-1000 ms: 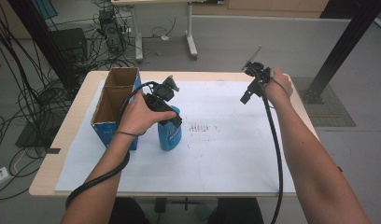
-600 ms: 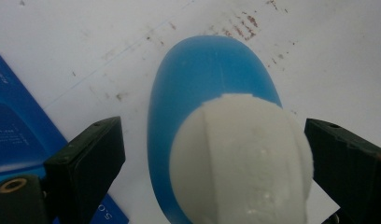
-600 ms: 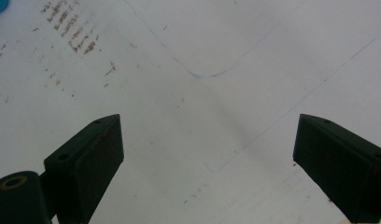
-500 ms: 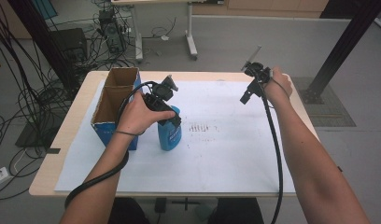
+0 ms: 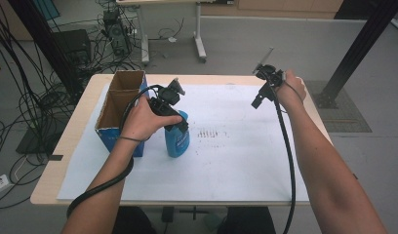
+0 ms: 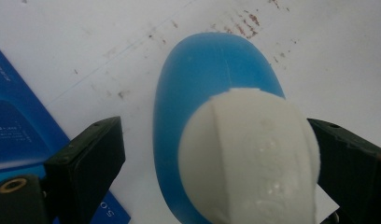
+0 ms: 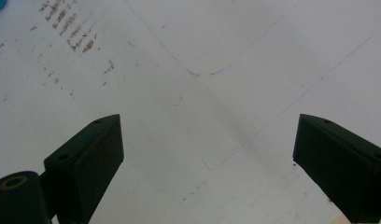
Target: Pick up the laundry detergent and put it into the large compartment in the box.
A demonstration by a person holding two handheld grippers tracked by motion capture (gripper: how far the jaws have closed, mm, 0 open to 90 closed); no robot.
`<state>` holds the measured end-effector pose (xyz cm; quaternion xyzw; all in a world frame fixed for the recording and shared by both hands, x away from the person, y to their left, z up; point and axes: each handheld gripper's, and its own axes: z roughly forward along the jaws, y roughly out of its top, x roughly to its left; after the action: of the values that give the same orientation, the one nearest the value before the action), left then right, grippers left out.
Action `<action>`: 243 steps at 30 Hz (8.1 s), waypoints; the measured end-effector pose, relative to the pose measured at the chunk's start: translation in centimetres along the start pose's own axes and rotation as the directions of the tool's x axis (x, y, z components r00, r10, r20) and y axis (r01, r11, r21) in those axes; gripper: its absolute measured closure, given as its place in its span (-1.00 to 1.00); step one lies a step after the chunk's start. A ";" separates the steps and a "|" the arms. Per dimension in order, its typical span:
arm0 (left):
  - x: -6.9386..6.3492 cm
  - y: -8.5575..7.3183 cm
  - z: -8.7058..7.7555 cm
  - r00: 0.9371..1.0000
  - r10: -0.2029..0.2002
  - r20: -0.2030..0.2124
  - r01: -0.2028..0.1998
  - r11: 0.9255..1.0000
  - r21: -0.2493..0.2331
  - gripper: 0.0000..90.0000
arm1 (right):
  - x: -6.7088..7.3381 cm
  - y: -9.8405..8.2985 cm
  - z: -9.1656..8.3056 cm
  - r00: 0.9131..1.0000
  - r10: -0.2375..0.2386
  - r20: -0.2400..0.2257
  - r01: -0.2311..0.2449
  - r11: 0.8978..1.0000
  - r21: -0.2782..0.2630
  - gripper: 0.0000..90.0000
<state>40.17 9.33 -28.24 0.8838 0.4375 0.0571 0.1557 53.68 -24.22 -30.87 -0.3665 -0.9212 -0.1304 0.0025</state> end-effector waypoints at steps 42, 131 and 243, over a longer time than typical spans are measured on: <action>0.4 -0.3 0.0 1.000 -0.009 -0.006 0.009 1.000 0.003 -0.84 | 0.2 0.1 0.1 1.000 0.007 -0.003 -0.007 1.000 0.005 -0.81; -0.3 0.7 0.3 1.000 -0.016 -0.002 0.016 0.998 0.056 -0.16 | 0.0 -0.1 0.1 1.000 0.000 0.002 0.000 1.000 0.018 -0.82; -0.9 1.5 -2.4 0.999 -0.039 -0.016 0.040 0.998 0.046 -0.16 | -0.1 -0.1 0.2 1.000 -0.007 -0.007 0.007 1.000 0.020 -0.86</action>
<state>40.13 8.29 -25.43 0.8779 0.4573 0.0507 0.1328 53.71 -24.25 -31.13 -0.3626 -0.9238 -0.1223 0.0090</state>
